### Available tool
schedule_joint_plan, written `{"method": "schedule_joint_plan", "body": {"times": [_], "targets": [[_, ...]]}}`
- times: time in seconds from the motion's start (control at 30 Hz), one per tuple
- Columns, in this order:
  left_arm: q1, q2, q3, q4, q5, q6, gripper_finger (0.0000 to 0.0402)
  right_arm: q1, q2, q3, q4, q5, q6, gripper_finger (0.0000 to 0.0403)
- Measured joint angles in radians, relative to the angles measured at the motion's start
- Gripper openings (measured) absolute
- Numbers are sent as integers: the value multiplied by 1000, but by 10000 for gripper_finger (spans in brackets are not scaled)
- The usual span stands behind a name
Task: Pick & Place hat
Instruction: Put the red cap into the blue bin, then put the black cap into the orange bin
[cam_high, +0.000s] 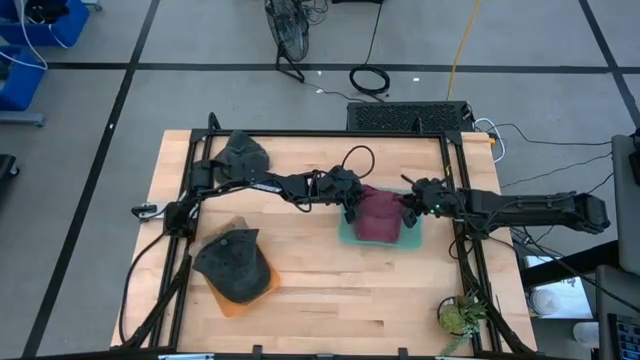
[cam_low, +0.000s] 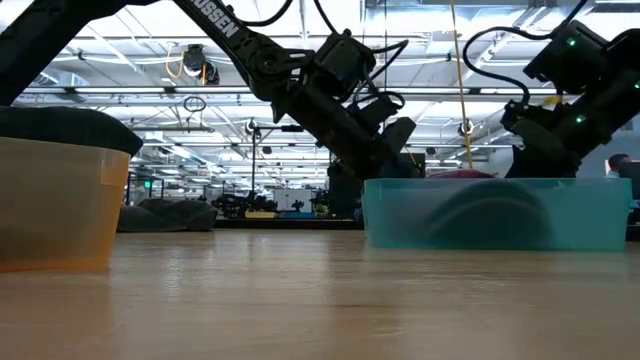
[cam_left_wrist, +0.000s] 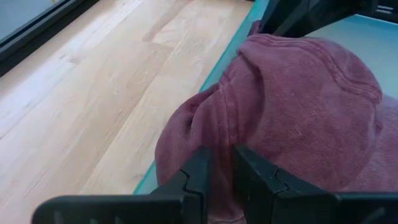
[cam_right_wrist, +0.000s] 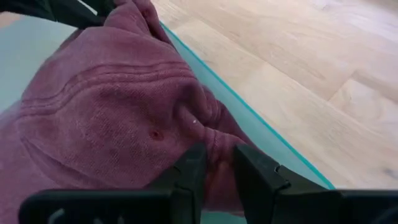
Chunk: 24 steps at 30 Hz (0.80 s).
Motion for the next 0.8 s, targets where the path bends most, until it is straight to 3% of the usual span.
{"method": "schedule_joint_plan", "body": {"times": [0.47,0.63,0.8], "targets": [[0,-45,-1,1,24,54,72,0,-117,42,65,1,-95,73],[-1,-199,-1,-201,-44,178,72,0,-146,42,68,-40,-103,73],[21,-417,0,-539,-187,354,72,2,-165,42,104,-153,-121,73]]}}
